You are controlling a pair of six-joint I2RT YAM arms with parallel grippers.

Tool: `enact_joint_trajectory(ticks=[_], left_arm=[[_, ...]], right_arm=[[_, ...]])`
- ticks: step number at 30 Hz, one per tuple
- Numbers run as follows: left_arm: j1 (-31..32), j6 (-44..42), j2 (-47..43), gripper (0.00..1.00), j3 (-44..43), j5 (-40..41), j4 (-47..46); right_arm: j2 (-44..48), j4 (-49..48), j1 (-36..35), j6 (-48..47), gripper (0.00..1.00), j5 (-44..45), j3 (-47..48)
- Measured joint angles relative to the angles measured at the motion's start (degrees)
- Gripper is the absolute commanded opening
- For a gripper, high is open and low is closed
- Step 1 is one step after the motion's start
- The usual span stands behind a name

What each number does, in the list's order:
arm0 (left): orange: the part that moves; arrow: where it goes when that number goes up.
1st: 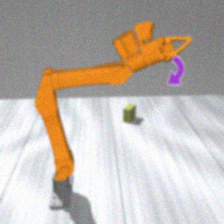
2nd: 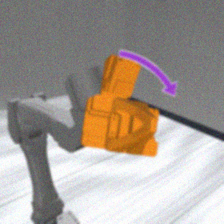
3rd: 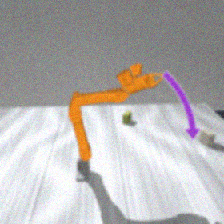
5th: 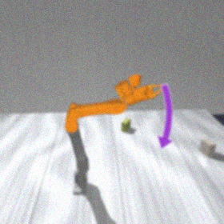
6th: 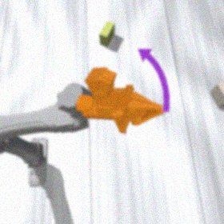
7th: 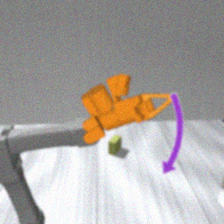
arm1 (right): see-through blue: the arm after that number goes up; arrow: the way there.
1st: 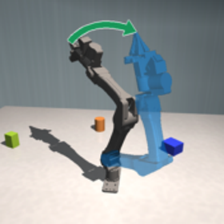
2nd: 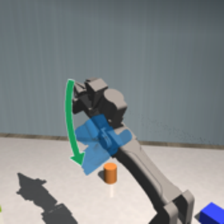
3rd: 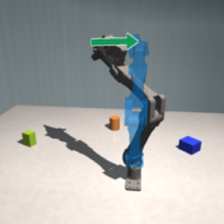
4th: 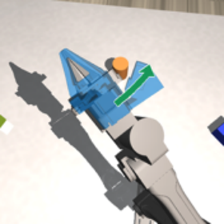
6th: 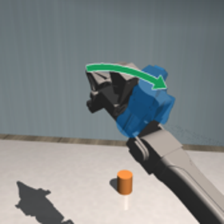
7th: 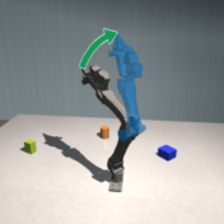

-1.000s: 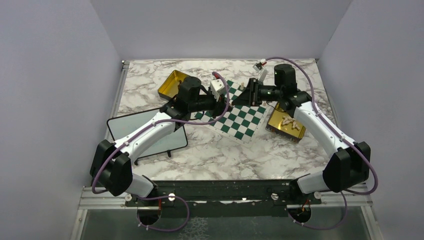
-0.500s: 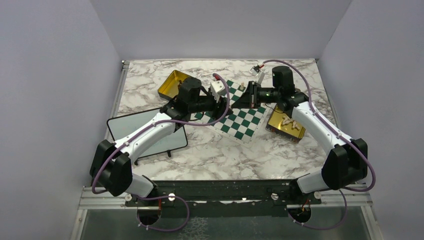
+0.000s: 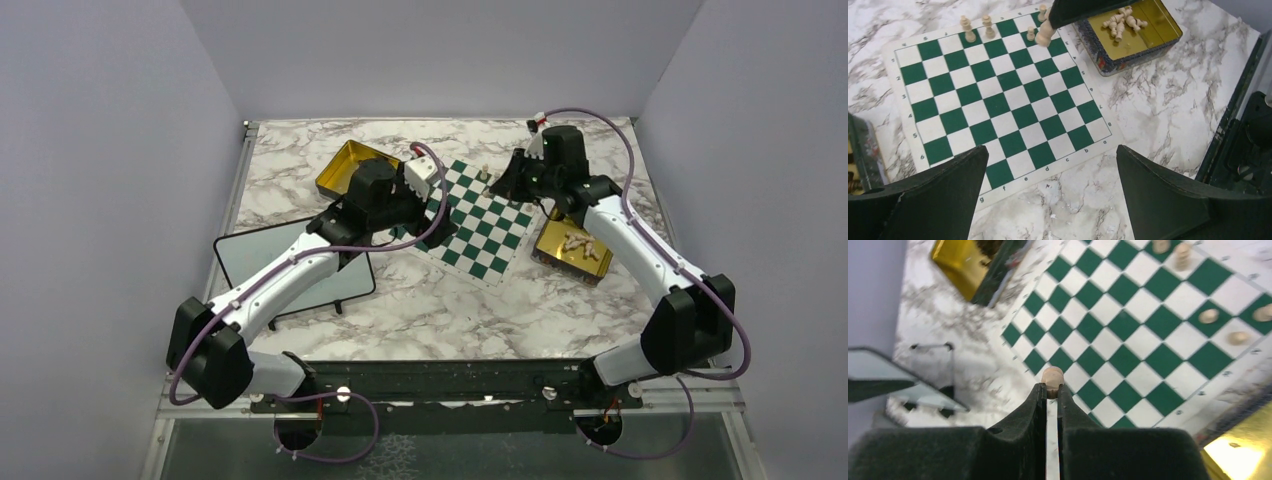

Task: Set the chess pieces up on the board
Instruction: Place the chess piece on the chessboard.

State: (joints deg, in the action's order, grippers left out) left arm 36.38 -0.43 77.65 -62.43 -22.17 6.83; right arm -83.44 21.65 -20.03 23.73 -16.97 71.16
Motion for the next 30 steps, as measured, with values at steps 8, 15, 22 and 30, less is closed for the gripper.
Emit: enact_joint_trajectory(ticks=[8,15,22,30], left_arm=[[-3.67,5.64,-4.98,0.99,2.19,6.99,3.72],[-7.04,8.66,-8.33,0.99,6.71,8.81,5.70],[-6.99,8.76,-14.43,0.99,12.24,9.29,4.83],[-5.09,8.04,-15.98,0.99,12.33,10.78,4.66]], right_arm=[[-7.06,0.96,0.00,-3.21,0.01,20.09,4.04],[-17.97,2.78,0.00,-5.62,0.01,32.92,14.19],[-24.46,5.03,1.03,-5.79,0.01,37.42,20.20],[-29.97,8.55,3.45,-4.83,0.01,37.33,23.19]])
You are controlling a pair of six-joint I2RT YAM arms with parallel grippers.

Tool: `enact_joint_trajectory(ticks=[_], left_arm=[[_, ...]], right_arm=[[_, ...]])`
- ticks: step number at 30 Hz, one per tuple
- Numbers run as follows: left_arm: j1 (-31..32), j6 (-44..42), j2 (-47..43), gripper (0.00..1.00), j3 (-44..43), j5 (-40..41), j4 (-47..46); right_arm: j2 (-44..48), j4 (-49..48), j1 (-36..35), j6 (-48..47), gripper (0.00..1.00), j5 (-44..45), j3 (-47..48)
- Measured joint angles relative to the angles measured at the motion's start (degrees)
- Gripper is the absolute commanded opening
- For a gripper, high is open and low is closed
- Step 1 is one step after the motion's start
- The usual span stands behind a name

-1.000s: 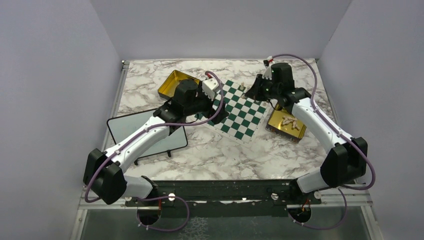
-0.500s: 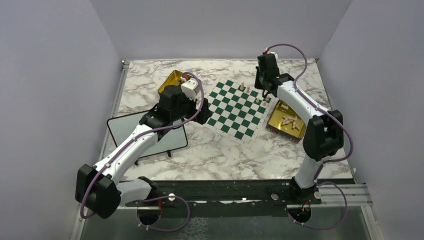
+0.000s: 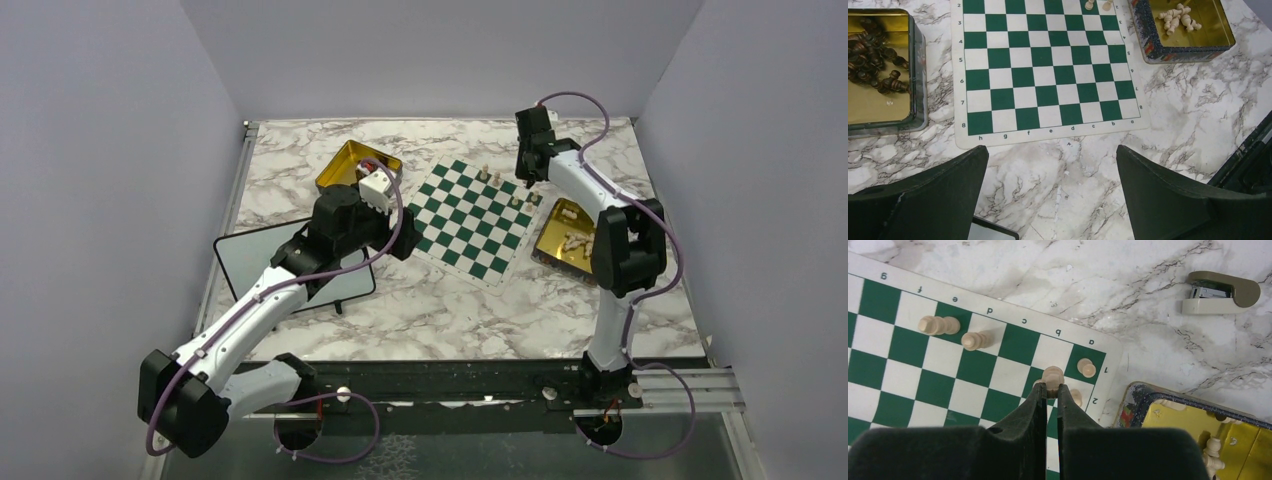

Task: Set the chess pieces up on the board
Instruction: Place the chess piece on the chessboard.

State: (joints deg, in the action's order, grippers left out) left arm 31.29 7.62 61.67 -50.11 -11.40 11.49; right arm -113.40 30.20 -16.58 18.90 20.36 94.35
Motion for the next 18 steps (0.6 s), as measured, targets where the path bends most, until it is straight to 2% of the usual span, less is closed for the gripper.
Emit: enact_joint_trajectory(ticks=[18], left_arm=[[0.35,-0.63,-1.57,0.99,0.00,2.05,0.20]], right_arm=[[-7.52,7.41,1.73,1.07,0.05,-3.04,7.69]])
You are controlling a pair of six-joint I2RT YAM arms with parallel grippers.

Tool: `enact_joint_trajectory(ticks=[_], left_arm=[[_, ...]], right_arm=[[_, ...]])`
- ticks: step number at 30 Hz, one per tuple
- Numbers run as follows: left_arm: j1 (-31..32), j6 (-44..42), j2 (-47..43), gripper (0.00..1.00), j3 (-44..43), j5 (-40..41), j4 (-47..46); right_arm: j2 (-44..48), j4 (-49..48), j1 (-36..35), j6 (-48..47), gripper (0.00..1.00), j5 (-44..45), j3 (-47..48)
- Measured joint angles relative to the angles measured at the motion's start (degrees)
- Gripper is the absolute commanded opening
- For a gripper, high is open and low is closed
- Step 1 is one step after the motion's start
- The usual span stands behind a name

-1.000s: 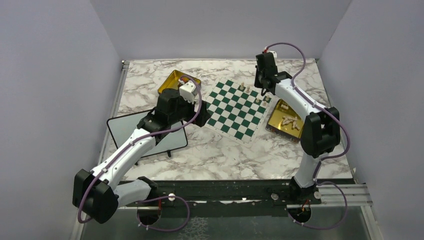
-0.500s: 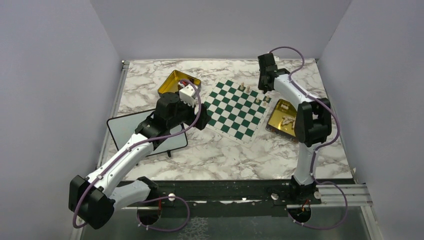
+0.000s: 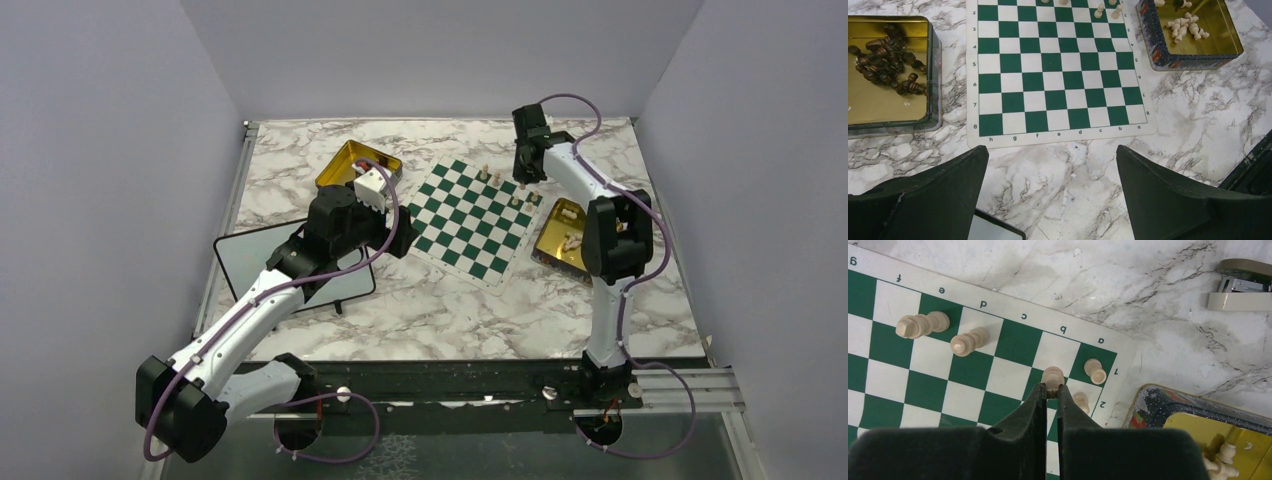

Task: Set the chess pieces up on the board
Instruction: Place the chess piece on the chessboard.

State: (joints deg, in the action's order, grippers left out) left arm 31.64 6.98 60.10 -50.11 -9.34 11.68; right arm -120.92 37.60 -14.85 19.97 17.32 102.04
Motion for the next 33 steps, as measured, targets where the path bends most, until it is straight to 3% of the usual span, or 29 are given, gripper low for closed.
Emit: enact_joint_trajectory(ticks=[33], left_arm=[[0.00,-0.61,-0.20,0.99,0.00,1.51,0.26]], right_arm=[[-6.88,3.87,1.73,0.63,0.09,-2.95,5.79]])
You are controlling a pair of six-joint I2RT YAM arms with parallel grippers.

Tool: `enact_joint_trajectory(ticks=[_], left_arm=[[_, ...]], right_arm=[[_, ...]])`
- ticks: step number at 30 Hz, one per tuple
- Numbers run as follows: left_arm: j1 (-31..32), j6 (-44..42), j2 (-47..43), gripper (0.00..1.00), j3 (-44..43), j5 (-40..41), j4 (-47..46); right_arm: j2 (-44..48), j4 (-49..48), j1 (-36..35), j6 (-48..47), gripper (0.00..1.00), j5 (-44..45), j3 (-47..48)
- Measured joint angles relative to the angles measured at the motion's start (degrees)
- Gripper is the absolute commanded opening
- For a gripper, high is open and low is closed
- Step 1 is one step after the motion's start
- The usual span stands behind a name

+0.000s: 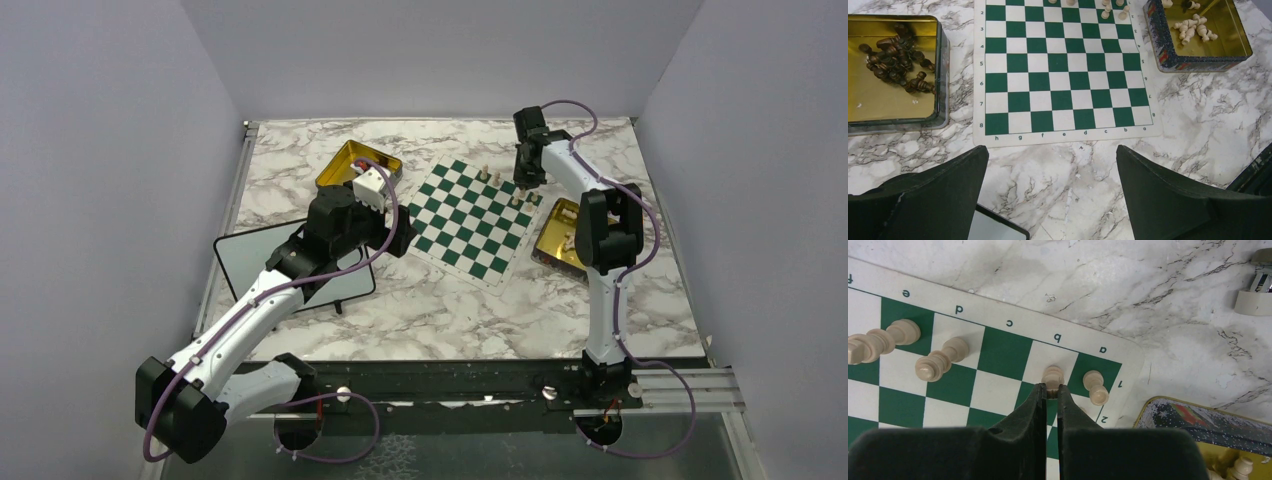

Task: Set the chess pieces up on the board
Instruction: Place the chess piece on the chessboard.

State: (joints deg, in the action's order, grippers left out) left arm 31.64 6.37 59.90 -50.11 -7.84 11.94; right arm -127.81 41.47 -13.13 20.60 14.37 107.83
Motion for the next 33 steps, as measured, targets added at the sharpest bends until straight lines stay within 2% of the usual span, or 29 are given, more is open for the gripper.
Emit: enact_joint_trajectory(ticks=[33], left_arm=[[0.00,-0.26,0.00,0.99,0.00,1.01,0.20]], right_arm=[[-0.90,0.59,0.87,0.37,0.12,-1.81,0.85]])
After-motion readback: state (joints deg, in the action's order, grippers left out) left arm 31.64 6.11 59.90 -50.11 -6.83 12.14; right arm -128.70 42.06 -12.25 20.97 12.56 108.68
